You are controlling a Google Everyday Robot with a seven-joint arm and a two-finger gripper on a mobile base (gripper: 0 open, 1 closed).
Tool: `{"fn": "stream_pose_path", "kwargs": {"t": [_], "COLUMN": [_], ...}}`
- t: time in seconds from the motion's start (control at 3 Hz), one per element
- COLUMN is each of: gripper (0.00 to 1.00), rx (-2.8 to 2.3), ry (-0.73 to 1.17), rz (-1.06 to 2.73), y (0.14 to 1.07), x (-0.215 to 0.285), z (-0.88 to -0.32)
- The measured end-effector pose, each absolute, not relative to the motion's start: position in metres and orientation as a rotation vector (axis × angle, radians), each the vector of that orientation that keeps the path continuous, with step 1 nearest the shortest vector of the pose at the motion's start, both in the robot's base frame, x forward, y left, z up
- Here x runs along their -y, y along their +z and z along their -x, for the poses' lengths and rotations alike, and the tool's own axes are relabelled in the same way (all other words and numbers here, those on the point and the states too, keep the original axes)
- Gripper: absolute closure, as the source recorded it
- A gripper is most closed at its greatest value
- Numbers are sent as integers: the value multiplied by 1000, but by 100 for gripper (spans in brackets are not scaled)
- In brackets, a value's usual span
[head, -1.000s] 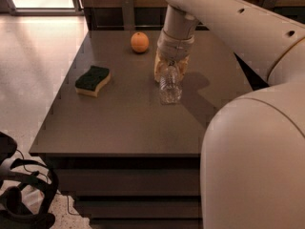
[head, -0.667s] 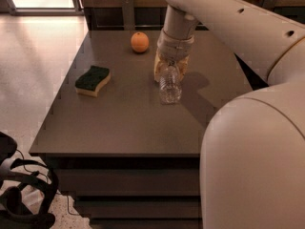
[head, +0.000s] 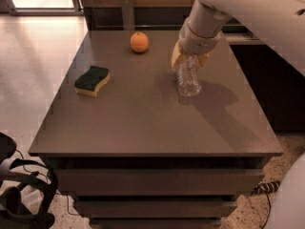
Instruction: Place water bottle upright
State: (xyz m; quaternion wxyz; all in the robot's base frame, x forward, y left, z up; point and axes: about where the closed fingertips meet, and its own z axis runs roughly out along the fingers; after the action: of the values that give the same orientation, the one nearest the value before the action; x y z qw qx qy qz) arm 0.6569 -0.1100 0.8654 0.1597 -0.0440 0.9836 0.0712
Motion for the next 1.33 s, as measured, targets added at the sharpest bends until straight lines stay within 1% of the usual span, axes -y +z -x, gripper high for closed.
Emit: {"fn": "stream_pose_path", "kwargs": {"t": [0.33, 0.67, 1.33], "gripper": [100, 100, 100], "rx": [-2592, -2426, -2130], "ry": [244, 301, 479], "rz": [123, 138, 161], "y": [894, 916, 957], "x": [154, 186, 227], "z": [-650, -649, -663]}}
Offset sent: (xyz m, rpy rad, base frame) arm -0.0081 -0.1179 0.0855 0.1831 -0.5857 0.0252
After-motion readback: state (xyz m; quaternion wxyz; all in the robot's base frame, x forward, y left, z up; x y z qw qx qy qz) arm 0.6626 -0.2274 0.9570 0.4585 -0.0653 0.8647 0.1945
